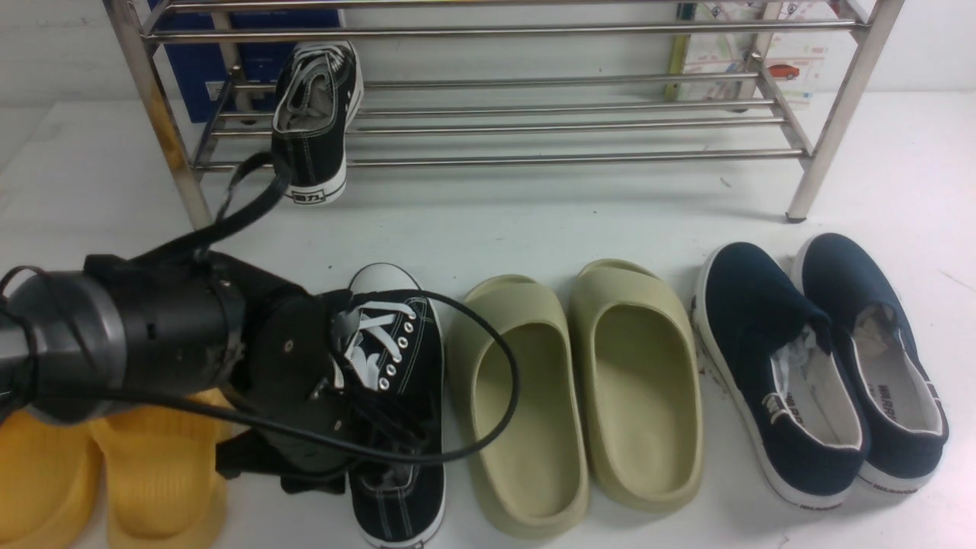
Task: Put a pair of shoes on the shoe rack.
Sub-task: Use the left arm to grab the shoe closest to it, then use the left arm to put a shoe into the shoe rack
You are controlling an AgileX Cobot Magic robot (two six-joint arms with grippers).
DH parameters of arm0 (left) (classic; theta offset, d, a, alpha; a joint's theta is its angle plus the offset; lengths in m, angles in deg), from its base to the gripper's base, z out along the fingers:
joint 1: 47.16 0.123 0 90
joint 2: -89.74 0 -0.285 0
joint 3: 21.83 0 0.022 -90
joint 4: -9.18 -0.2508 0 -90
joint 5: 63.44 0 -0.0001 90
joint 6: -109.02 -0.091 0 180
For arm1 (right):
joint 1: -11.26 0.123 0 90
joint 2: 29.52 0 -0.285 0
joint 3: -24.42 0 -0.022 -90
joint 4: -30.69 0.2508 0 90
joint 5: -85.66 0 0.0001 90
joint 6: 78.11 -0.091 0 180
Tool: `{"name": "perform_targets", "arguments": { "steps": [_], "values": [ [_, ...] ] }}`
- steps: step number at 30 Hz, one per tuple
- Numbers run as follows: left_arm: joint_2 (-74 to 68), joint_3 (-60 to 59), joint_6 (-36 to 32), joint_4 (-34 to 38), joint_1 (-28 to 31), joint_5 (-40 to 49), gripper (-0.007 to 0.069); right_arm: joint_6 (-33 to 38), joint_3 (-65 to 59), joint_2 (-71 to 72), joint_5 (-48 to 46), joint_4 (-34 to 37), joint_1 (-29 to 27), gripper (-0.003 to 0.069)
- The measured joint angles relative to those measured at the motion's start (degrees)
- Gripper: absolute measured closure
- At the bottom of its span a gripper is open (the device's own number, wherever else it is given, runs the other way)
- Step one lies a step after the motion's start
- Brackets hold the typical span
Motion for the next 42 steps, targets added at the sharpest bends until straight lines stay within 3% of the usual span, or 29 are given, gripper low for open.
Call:
{"name": "perform_targets", "arguments": {
  "steps": [5, 15, 22, 30, 42],
  "values": [
    [0.6, 0.0, 0.0, 0.0, 0.0, 1.1, 0.0573, 0.0, 0.0, 0.0, 0.0, 0.0, 0.0, 0.0413],
    [16.4, -0.2, 0.0, 0.4, 0.0, 8.3, 0.0572, 0.0, 0.0, 0.0, 0.0, 0.0, 0.0, 0.0413],
    [16.0, 4.9, 0.0, -3.2, 0.0, 10.0, 0.0572, 0.0, 0.0, 0.0, 0.0, 0.0, 0.0, 0.0413],
    [0.1, 23.3, -0.2, -8.5, 3.8, 9.1, 0.0572, 0.0, 0.0, 0.0, 0.0, 0.0, 0.0, 0.0413],
    [-24.0, 53.5, -3.6, -9.8, 9.1, 13.4, 0.0572, 0.0, 0.0, 0.0, 0.0, 0.0, 0.0, 0.0413]
  ]
}}
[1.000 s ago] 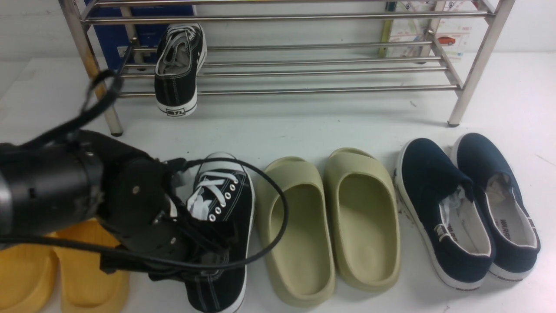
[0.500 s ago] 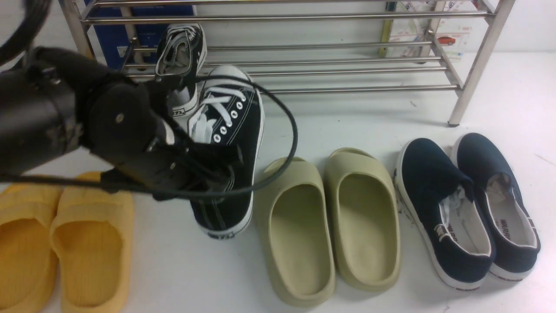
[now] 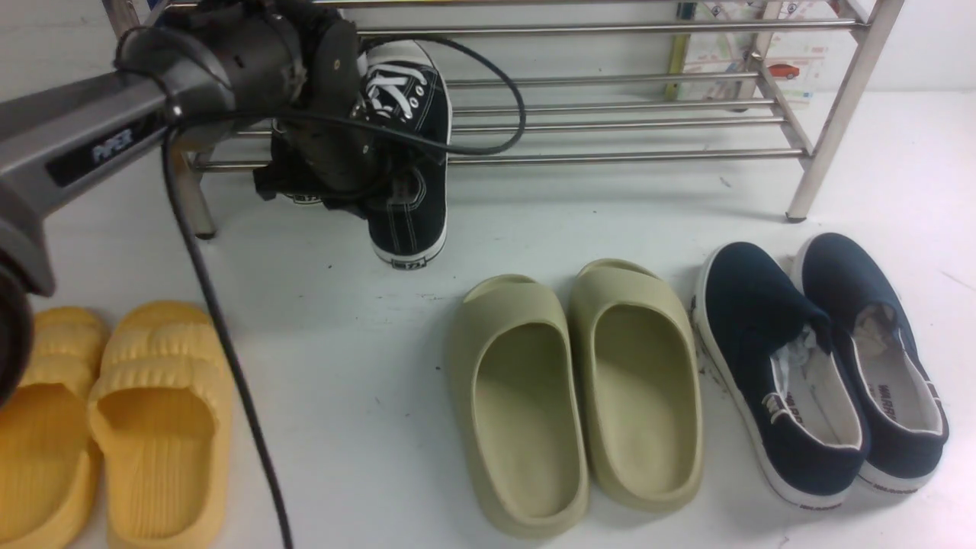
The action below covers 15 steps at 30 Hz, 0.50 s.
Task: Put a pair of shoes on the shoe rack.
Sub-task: Use the left arm to put a shoe into the shoe rack
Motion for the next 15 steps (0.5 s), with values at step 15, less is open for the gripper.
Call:
{"name": "perform_targets", "arguments": {
  "steps": [15],
  "values": [
    [-13.6, 19.2, -0.7, -2.0, 0.0, 3.3, 0.0572, 0.0, 0.0, 0.0, 0.0, 0.0, 0.0, 0.0413]
  ]
}}
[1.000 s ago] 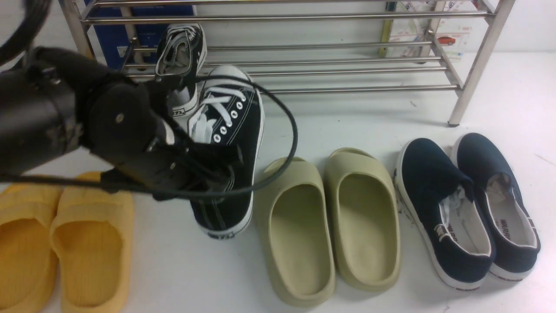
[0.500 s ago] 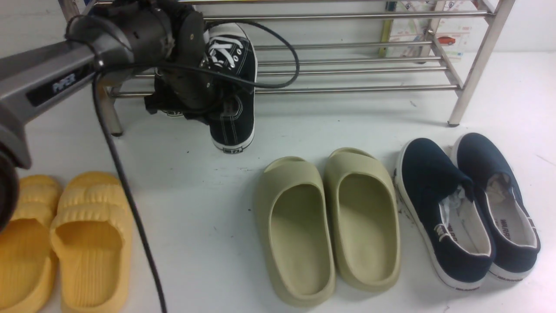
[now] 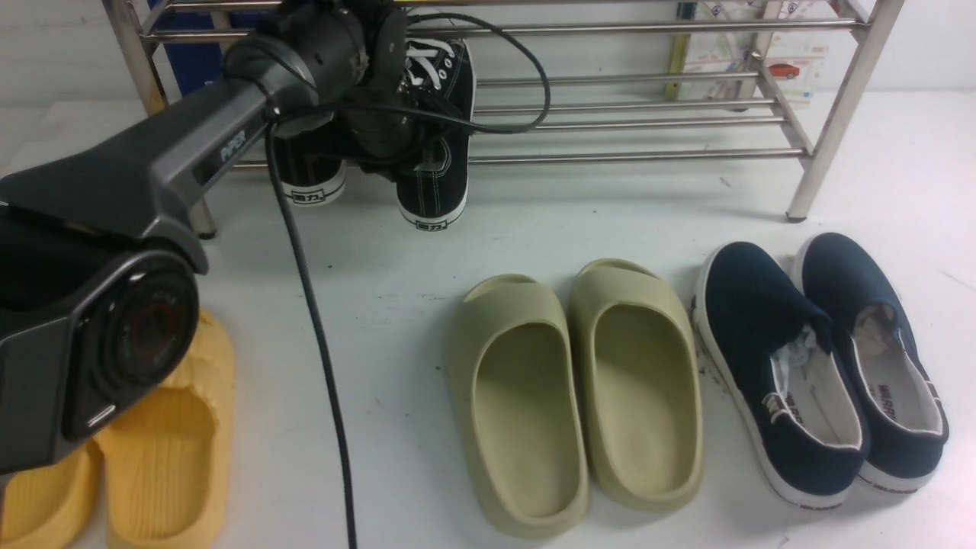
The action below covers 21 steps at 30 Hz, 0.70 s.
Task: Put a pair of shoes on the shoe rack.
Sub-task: Use the left arm to put a shoe into the shoe rack
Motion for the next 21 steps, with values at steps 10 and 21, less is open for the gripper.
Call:
{"name": "perform_targets", "arguments": {
  "steps": [10, 21],
  "values": [
    [-0.1, 0.3, 3.2, -1.8, 1.2, -1.8, 0.0572, 0.0, 0.0, 0.0, 0.0, 0.0, 0.0, 0.0413],
    [-0.1, 0.3, 3.7, -1.9, 1.7, -2.8, 0.0484, 0.0, 0.0, 0.0, 0.0, 0.0, 0.0, 0.0413]
  ]
}}
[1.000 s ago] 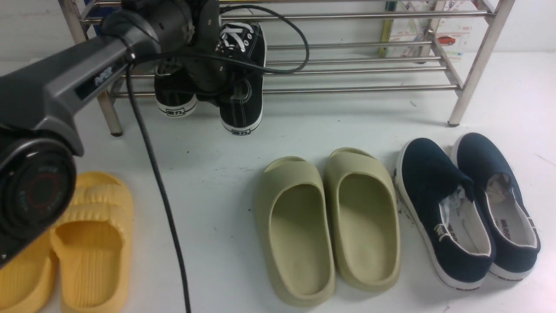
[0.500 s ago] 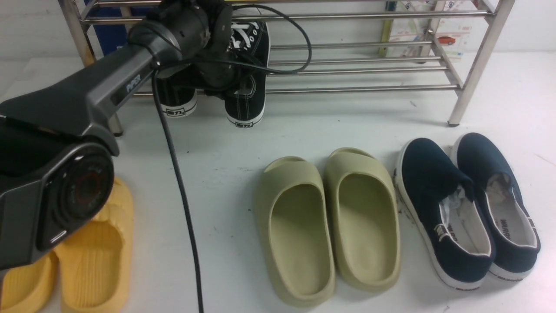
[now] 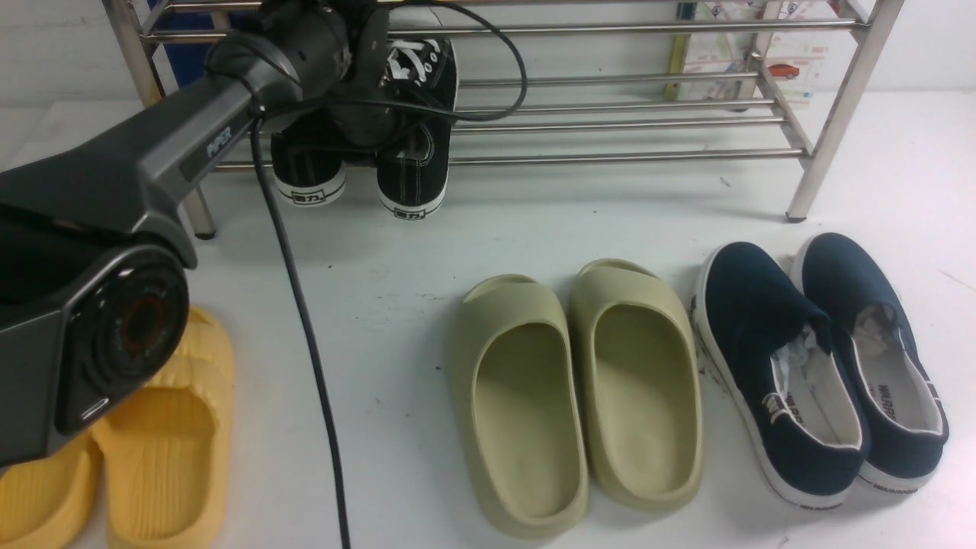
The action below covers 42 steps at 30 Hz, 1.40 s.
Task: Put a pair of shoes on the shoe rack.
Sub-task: Use the left arm to put a shoe into the shoe rack
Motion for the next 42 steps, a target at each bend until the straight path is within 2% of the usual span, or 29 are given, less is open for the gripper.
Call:
{"name": "perform_targets", "arguments": {
  "steps": [3, 6, 12, 17, 19, 21, 24, 28, 33, 42],
  "values": [
    [0.6, 0.7, 0.1, -0.4, 0.1, -1.5, 0.0406, 0.0, 0.0, 0.0, 0.0, 0.0, 0.0, 0.0413],
    [1.6, 0.8, 0.1, 1.0, 0.0, -0.7, 0.0364, 0.0, 0.0, 0.0, 0.0, 0.0, 0.0, 0.0413],
    [5.0, 0.8, -2.0, 5.9, 0.0, 4.2, 0.0352, 0.0, 0.0, 0.0, 0.0, 0.0, 0.0, 0.0413],
    [7.1, 0.9, -7.2, 10.5, -0.1, 12.5, 0.042, 0.0, 0.0, 0.0, 0.0, 0.0, 0.0, 0.0413],
    [8.2, 0.7, -9.1, 11.1, -0.7, 17.2, 0.0473, 0.0, 0.0, 0.0, 0.0, 0.0, 0.0, 0.0413],
    [10.6, -1.5, -10.2, 8.6, -2.8, 20.8, 0.0552, 0.0, 0.0, 0.0, 0.0, 0.0, 0.0, 0.0413],
    [14.8, -6.7, -9.4, 3.1, -6.1, 20.8, 0.0622, 0.0, 0.0, 0.0, 0.0, 0.0, 0.0, 0.0413],
    [19.4, -14.1, -8.2, 0.1, -8.8, 19.7, 0.0638, 0.0, 0.0, 0.0, 0.0, 0.0, 0.0, 0.0413],
    [20.0, -24.4, -10.0, 0.1, -8.5, 12.2, 0.0638, 0.0, 0.0, 0.0, 0.0, 0.0, 0.0, 0.0413],
    [12.6, -24.6, -10.9, 0.3, -4.0, -7.1, 0.0638, 0.0, 0.0, 0.0, 0.0, 0.0, 0.0, 0.0413]
  ]
}}
